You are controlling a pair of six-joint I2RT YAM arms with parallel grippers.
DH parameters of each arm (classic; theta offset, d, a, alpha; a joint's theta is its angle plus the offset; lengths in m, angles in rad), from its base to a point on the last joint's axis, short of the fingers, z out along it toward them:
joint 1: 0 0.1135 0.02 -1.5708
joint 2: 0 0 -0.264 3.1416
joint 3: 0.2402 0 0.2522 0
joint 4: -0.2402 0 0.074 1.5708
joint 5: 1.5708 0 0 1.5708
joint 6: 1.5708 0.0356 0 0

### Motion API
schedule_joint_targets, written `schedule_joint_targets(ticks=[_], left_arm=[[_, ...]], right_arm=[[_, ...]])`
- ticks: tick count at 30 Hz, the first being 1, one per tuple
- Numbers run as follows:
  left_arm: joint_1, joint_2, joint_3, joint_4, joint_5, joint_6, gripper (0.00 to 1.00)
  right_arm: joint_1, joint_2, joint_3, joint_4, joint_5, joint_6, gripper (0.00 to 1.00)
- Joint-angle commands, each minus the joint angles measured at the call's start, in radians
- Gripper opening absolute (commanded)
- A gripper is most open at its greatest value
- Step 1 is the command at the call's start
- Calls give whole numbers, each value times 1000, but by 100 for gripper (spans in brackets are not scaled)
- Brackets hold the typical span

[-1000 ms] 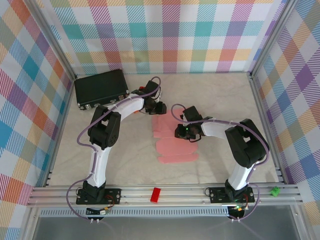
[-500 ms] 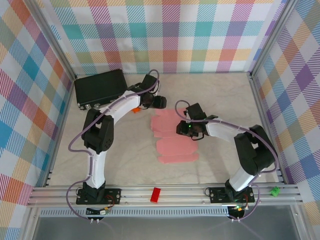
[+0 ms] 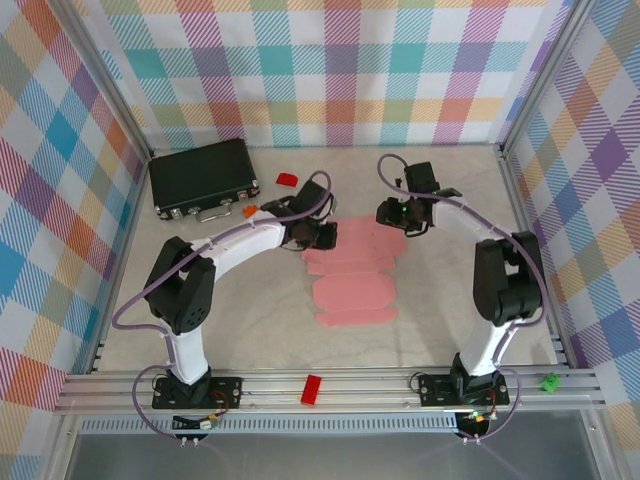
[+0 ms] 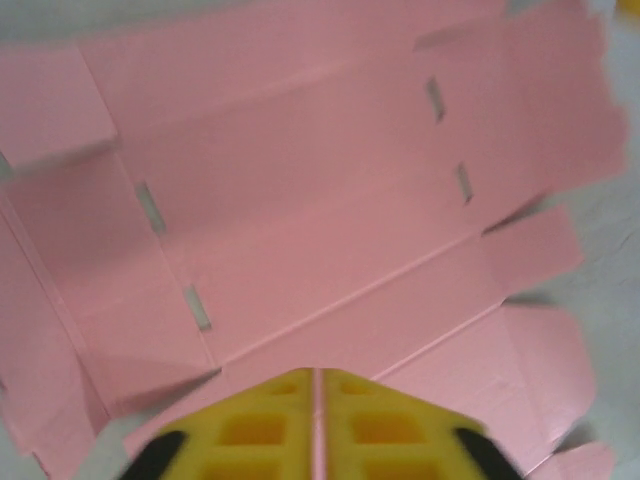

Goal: Fold the paper box

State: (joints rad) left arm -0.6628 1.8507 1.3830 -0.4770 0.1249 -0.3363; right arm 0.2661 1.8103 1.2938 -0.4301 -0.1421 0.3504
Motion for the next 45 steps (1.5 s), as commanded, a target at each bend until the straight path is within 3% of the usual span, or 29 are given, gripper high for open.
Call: schedule_joint_targets(ticks=[1, 19, 45], left_arm=[[-4, 10, -60, 74, 26, -80, 3], [-10, 123, -98, 64, -35, -74, 0], [-12, 185, -98, 41, -79, -74, 0]], right_arm=[[-5, 80, 91, -88, 26, -83, 44], [-7, 301, 308, -167, 6, -115, 47], [51, 277, 285, -109, -160, -172, 42]])
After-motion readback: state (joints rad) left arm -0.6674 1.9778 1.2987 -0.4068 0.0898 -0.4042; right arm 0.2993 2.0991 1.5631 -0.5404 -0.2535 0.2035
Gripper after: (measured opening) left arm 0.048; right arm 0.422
